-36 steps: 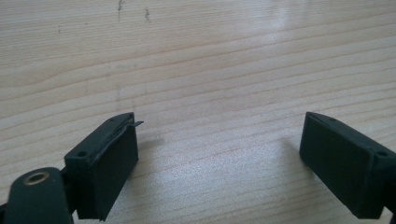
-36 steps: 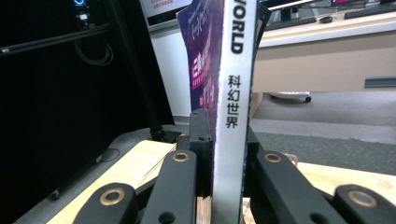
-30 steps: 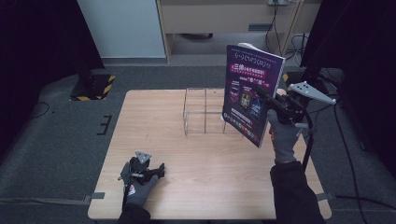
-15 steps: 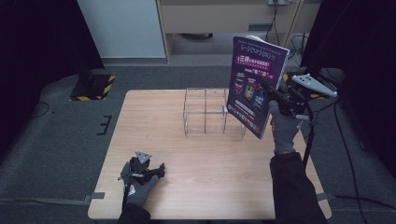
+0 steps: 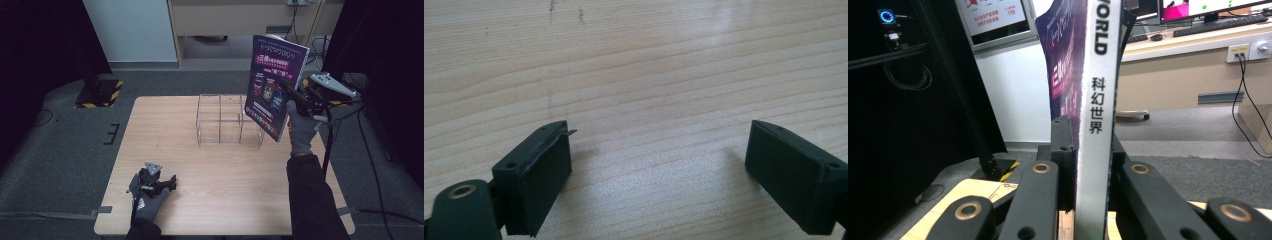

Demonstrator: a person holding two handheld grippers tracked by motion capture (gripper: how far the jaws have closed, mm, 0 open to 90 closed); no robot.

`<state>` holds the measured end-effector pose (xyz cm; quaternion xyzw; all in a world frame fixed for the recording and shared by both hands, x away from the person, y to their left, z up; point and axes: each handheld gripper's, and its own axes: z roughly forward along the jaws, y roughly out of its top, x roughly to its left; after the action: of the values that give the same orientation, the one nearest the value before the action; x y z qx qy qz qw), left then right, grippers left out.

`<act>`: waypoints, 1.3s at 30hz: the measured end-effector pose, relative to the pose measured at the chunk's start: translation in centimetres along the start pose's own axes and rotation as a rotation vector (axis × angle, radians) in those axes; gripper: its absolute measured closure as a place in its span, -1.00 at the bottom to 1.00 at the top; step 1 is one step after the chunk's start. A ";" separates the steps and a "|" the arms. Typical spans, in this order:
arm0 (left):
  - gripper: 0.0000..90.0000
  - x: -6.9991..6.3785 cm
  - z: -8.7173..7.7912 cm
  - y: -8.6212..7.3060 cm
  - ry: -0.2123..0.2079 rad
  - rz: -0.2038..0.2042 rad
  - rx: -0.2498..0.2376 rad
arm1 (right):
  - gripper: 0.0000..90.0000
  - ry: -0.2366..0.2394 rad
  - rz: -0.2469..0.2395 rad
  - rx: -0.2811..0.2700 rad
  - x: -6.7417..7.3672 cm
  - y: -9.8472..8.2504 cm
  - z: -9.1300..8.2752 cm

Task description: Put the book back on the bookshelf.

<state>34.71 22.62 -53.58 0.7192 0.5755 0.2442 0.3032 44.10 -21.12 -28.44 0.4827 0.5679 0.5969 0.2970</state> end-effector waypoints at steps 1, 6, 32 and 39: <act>-0.77 0.0 0.0 0.0 0.000 0.000 0.000 | 0.84 -0.003 -0.002 0.000 -0.1 0.0 0.1; -0.77 0.0 0.0 0.0 -0.001 0.001 0.001 | 0.84 -0.024 -0.006 0.007 -0.3 -0.3 0.9; -0.78 0.0 0.0 0.0 -0.001 0.004 0.002 | 0.84 -0.085 -0.014 0.023 -0.6 -3.3 4.2; -0.78 0.0 0.0 0.0 -0.002 0.004 0.002 | 0.84 -0.099 -0.014 0.038 -0.7 -4.6 5.0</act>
<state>34.72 22.62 -53.57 0.7209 0.5739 0.2437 0.3026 48.00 -18.96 -33.55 0.5132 0.5673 0.5592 0.3195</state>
